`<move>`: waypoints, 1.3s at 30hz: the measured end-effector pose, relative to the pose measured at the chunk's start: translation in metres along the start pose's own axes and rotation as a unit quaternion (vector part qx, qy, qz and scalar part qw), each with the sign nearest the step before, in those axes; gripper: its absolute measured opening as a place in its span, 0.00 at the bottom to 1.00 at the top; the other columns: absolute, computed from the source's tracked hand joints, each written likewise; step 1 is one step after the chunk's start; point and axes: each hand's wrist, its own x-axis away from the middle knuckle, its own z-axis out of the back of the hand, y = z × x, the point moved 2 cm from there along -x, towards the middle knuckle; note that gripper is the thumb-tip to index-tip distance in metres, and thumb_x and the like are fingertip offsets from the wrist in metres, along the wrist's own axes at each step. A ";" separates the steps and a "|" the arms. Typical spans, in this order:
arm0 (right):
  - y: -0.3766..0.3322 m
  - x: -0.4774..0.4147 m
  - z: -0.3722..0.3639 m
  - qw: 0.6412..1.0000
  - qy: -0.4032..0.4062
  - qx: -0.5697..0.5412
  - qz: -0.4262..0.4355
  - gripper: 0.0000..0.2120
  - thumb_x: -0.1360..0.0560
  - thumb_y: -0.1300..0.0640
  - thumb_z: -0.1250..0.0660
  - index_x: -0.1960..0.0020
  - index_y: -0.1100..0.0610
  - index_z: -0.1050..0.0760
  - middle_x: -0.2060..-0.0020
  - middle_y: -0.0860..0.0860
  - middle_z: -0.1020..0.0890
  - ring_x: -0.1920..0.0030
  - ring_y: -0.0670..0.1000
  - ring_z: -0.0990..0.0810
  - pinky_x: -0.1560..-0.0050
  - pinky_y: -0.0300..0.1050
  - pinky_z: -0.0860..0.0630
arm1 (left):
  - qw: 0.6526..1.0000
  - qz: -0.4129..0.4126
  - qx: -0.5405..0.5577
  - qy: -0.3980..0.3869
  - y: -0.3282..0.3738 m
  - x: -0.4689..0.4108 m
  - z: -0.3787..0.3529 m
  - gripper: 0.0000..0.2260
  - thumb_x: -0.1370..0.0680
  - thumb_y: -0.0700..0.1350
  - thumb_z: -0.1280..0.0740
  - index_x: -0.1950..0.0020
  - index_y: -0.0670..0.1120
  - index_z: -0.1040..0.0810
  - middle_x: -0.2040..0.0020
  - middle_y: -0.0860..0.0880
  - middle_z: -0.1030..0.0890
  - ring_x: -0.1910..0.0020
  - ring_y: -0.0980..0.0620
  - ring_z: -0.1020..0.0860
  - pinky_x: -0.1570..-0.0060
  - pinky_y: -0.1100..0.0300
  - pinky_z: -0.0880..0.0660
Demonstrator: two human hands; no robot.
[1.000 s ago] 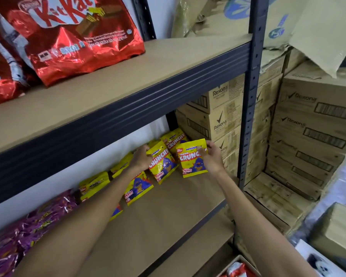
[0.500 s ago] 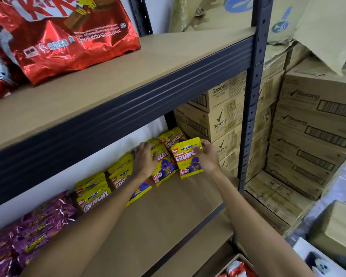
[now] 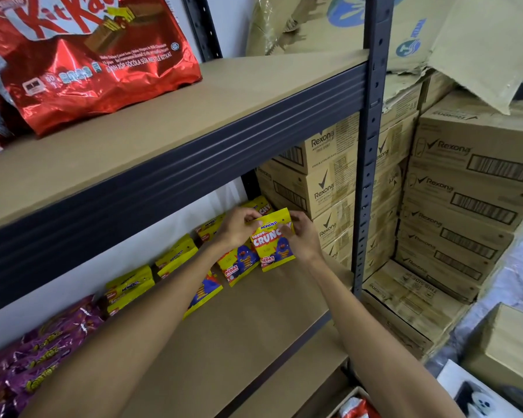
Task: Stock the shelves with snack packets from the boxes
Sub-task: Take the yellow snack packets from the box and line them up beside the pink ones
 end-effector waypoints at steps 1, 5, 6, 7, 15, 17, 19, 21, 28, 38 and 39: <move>0.001 0.002 0.002 1.000 -0.001 0.014 0.000 0.17 0.25 0.50 0.25 0.41 0.45 0.28 0.47 0.51 0.16 0.51 0.49 0.15 0.51 0.58 0.17 | 1.000 0.006 0.006 0.002 -0.001 0.000 0.000 0.10 0.20 0.42 0.31 0.40 0.40 0.19 0.44 0.45 0.17 0.46 0.51 0.20 0.55 0.66 0.28; 0.007 0.011 0.000 0.991 0.005 0.134 0.012 0.44 0.35 0.43 0.20 0.26 0.43 0.40 0.40 0.50 0.20 0.44 0.50 0.19 0.46 0.54 0.19 | 0.997 0.038 0.056 0.025 -0.003 -0.002 0.001 0.11 0.21 0.41 0.30 0.40 0.39 0.19 0.45 0.44 0.17 0.48 0.52 0.20 0.59 0.72 0.29; 0.007 0.013 -0.003 0.984 0.016 0.177 0.022 0.49 0.36 0.43 0.19 0.25 0.43 0.44 0.39 0.50 0.22 0.42 0.51 0.21 0.44 0.56 0.21 | 0.996 0.048 0.067 0.027 -0.005 -0.004 0.000 0.11 0.21 0.41 0.30 0.40 0.40 0.19 0.45 0.43 0.17 0.48 0.52 0.20 0.60 0.72 0.29; 0.006 0.017 -0.006 0.975 0.024 0.220 0.031 0.52 0.37 0.43 0.19 0.23 0.42 0.47 0.39 0.50 0.25 0.41 0.52 0.24 0.42 0.56 0.23 | 0.995 0.059 0.079 0.028 -0.007 -0.005 -0.001 0.11 0.22 0.41 0.30 0.40 0.40 0.19 0.45 0.43 0.17 0.49 0.51 0.19 0.61 0.72 0.28; 0.015 0.025 -0.019 0.933 0.040 0.353 0.056 0.48 0.32 0.43 0.22 0.23 0.47 0.48 0.37 0.52 0.31 0.38 0.53 0.29 0.38 0.50 0.27 | 0.982 0.123 0.140 0.026 -0.005 -0.008 -0.008 0.12 0.21 0.40 0.32 0.38 0.40 0.21 0.42 0.43 0.19 0.47 0.47 0.19 0.55 0.57 0.19; 0.018 0.022 -0.019 0.933 0.048 0.351 0.060 0.46 0.32 0.45 0.22 0.24 0.48 0.47 0.38 0.52 0.31 0.38 0.53 0.29 0.39 0.50 0.26 | 0.984 0.115 0.130 0.027 -0.008 -0.008 -0.008 0.13 0.21 0.42 0.31 0.37 0.42 0.22 0.41 0.44 0.19 0.49 0.50 0.19 0.60 0.63 0.21; 0.021 0.021 -0.020 0.933 0.051 0.352 0.065 0.45 0.31 0.44 0.22 0.25 0.48 0.46 0.37 0.52 0.31 0.37 0.53 0.29 0.39 0.52 0.25 | 0.989 0.101 0.103 0.026 -0.012 -0.006 -0.008 0.16 0.21 0.45 0.31 0.34 0.44 0.24 0.40 0.46 0.20 0.48 0.51 0.20 0.63 0.69 0.26; 0.023 0.020 -0.020 0.932 0.053 0.352 0.067 0.45 0.31 0.45 0.22 0.25 0.49 0.46 0.37 0.52 0.32 0.37 0.54 0.28 0.40 0.53 0.24 | 0.993 0.087 0.079 0.029 -0.017 -0.003 -0.008 0.18 0.21 0.47 0.31 0.32 0.44 0.25 0.40 0.46 0.20 0.45 0.52 0.21 0.62 0.72 0.29; 0.023 0.010 -0.022 0.930 0.039 0.360 0.060 0.43 0.30 0.47 0.23 0.24 0.51 0.44 0.33 0.54 0.32 0.34 0.55 0.29 0.39 0.52 0.25 | 0.986 0.036 -0.079 0.144 -0.039 0.025 -0.006 0.11 0.19 0.49 0.34 0.40 0.45 0.21 0.43 0.44 0.22 0.43 0.47 0.21 0.51 0.56 0.24; 0.026 0.005 -0.031 0.878 0.025 0.465 0.109 0.24 0.24 0.45 0.30 0.30 0.49 0.28 0.33 0.56 0.33 0.33 0.58 0.32 0.37 0.56 0.28 | 0.966 0.112 -0.230 0.046 -0.050 0.051 -0.030 0.26 0.26 0.59 0.31 0.31 0.50 0.29 0.33 0.47 0.31 0.32 0.44 0.33 0.41 0.46 0.29; 0.026 0.006 -0.032 0.862 0.037 0.490 0.124 0.22 0.24 0.44 0.31 0.32 0.48 0.27 0.34 0.55 0.33 0.34 0.57 0.33 0.39 0.55 0.29 | 0.965 0.112 -0.233 0.049 -0.050 0.051 -0.031 0.26 0.26 0.59 0.31 0.31 0.49 0.29 0.33 0.46 0.30 0.32 0.44 0.33 0.41 0.46 0.29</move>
